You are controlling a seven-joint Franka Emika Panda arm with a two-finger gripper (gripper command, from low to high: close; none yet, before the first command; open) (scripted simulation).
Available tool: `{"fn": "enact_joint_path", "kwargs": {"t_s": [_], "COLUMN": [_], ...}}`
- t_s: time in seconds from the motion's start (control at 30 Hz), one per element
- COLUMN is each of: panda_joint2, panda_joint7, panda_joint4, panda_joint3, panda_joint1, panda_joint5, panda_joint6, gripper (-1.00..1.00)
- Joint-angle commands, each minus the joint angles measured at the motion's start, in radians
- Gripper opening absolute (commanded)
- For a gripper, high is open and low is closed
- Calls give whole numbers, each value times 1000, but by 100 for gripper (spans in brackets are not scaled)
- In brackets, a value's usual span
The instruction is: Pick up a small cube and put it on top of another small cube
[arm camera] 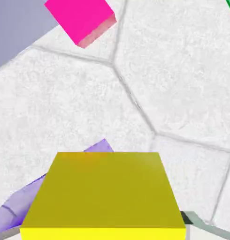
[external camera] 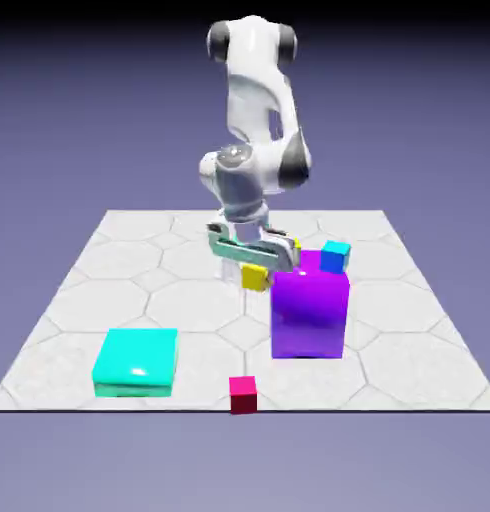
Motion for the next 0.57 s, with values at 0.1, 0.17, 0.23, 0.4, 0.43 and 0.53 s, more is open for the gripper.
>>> {"fn": "enact_joint_path", "kwargs": {"t_s": [0.1, 0.17, 0.23, 0.4, 0.43, 0.53], "panda_joint2": [-117, -173, -155, -116, -114, -124], "panda_joint7": [166, 248, 288, 269, 268, 273], "panda_joint4": [57, 86, 95, -36, -42, -10], "panda_joint3": [104, 156, 163, 223, 226, 211], "panda_joint1": [26, 40, 52, 76, 77, 71], "panda_joint5": [95, 145, 178, 231, 233, 220], "panda_joint6": [-173, -260, -312, -138, -130, -173], "gripper": [-100, -100, -100, -100, -100, 100]}}
